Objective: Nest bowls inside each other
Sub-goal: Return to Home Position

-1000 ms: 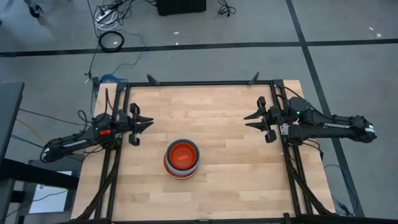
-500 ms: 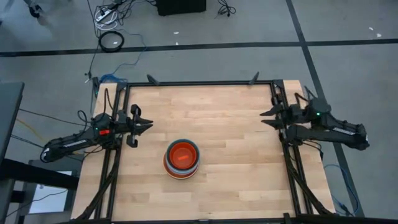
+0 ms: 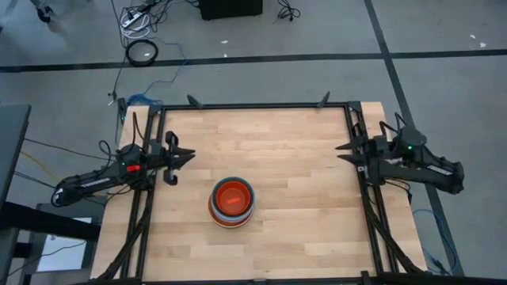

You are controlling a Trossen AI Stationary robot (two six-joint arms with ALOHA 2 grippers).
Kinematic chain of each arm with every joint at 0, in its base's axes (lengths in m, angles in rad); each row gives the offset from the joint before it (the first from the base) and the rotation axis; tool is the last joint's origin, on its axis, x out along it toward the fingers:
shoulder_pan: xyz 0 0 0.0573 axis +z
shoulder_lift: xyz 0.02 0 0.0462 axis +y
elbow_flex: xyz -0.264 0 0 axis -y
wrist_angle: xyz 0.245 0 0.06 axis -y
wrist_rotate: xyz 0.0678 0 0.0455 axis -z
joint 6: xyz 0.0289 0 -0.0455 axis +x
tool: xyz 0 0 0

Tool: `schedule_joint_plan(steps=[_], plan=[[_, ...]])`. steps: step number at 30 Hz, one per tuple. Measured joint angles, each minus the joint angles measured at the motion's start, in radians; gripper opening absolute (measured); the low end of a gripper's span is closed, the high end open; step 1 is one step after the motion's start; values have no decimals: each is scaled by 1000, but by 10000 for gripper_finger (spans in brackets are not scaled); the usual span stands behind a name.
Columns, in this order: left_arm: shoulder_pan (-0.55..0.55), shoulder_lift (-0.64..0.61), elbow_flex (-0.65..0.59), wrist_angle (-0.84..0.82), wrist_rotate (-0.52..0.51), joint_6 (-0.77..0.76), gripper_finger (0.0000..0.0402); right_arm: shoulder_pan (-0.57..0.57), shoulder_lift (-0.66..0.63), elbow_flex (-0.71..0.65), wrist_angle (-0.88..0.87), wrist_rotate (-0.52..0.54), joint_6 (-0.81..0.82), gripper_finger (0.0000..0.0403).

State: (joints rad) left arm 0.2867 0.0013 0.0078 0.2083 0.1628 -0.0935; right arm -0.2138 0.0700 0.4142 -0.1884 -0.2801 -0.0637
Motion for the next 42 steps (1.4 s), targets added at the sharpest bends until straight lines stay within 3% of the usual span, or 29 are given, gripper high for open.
schedule_joint_plan(steps=[6, 10, 20, 31, 37, 42], plan=[[0, 0, 0, -9, -23, 16, 72, 0, -8, -4, -49, 23, -32, 100], [1, 0, 0, -46, -47, 38, 72, 0, -8, -81, -28, 23, -34, 100], [1, 0, 0, -103, -62, 40, 72, 0, -8, -403, 392, 24, 53, 100], [-2, -1, -1, -159, 18, 9, 72, 0, 2, -405, 317, 30, 53, 100], [-2, 4, -1, -195, -135, 71, 72, 0, 6, -405, 280, 30, 53, 100], [-2, 5, -1, -203, -166, 107, 72, 0, 6, -405, 273, 32, 38, 100]])
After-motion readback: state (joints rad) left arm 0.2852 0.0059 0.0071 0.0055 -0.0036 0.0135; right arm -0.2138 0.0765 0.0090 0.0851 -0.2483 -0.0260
